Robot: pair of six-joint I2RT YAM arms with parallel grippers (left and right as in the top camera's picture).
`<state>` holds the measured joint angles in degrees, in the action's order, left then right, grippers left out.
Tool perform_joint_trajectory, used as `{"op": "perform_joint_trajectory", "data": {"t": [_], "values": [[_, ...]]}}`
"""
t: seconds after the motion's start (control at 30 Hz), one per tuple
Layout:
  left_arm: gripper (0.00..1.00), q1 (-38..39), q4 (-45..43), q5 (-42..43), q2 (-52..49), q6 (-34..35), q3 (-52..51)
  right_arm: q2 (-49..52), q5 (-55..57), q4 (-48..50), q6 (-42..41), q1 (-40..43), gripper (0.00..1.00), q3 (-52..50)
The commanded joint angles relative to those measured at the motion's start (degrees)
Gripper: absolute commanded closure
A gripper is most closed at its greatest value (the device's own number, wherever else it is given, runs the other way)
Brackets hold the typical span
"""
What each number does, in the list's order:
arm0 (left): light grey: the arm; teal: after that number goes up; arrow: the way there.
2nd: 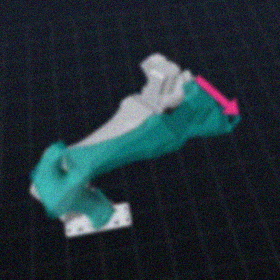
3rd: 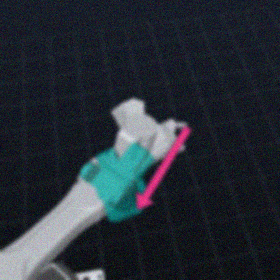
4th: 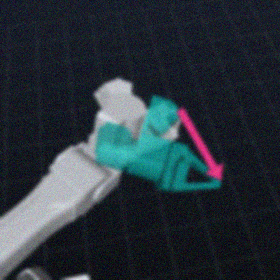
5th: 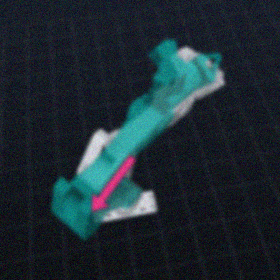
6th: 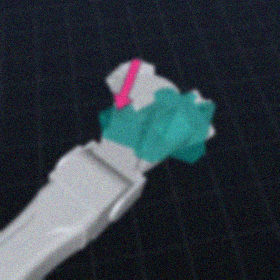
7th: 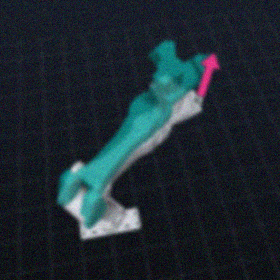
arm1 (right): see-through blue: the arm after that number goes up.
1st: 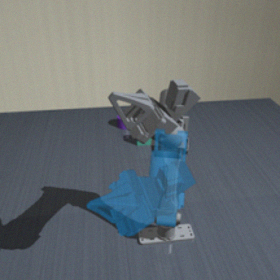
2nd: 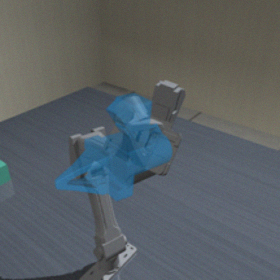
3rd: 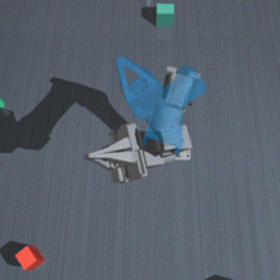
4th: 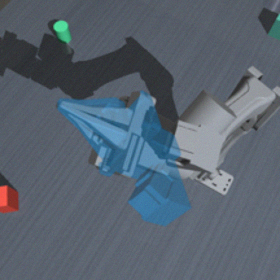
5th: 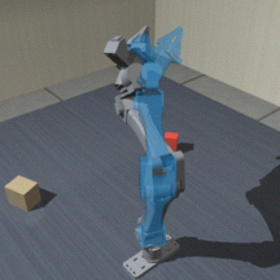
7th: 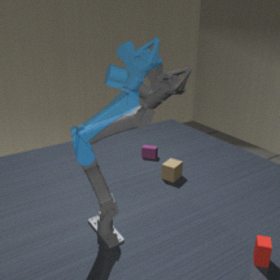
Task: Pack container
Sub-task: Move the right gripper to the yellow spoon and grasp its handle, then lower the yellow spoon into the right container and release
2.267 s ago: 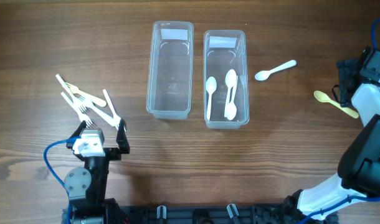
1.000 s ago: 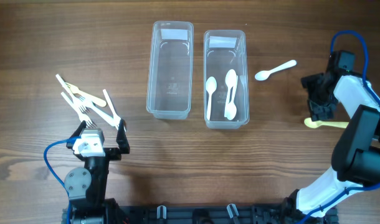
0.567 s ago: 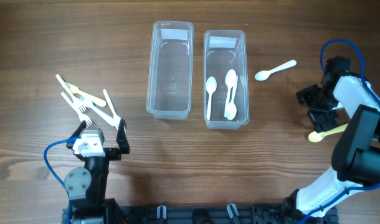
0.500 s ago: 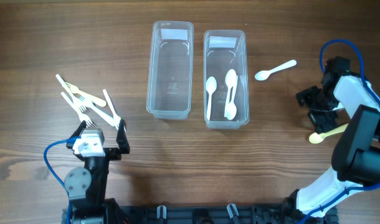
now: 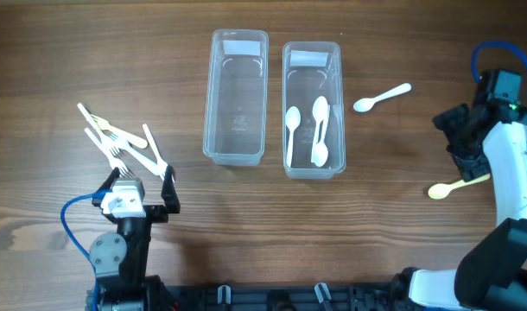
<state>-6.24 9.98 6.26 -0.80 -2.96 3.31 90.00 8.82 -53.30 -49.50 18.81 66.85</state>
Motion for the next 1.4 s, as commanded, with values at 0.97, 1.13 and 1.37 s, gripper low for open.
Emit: {"op": "perform_joint_trajectory", "data": {"t": [0.97,1.13,1.37], "values": [[0.00,0.35,-0.17,0.09,0.37,-1.14,-0.37,17.18,-1.33,5.51,2.91,10.10,0.63,-7.78],[0.00,0.35,-0.15,0.09,0.37,-1.14,-0.37,17.18,-1.31,8.04,2.89,10.10,0.79,-12.59],[0.00,0.35,-0.17,0.11,0.37,-1.14,-0.37,14.91,-5.77,8.07,17.66,9.75,0.96,-10.12]]}}
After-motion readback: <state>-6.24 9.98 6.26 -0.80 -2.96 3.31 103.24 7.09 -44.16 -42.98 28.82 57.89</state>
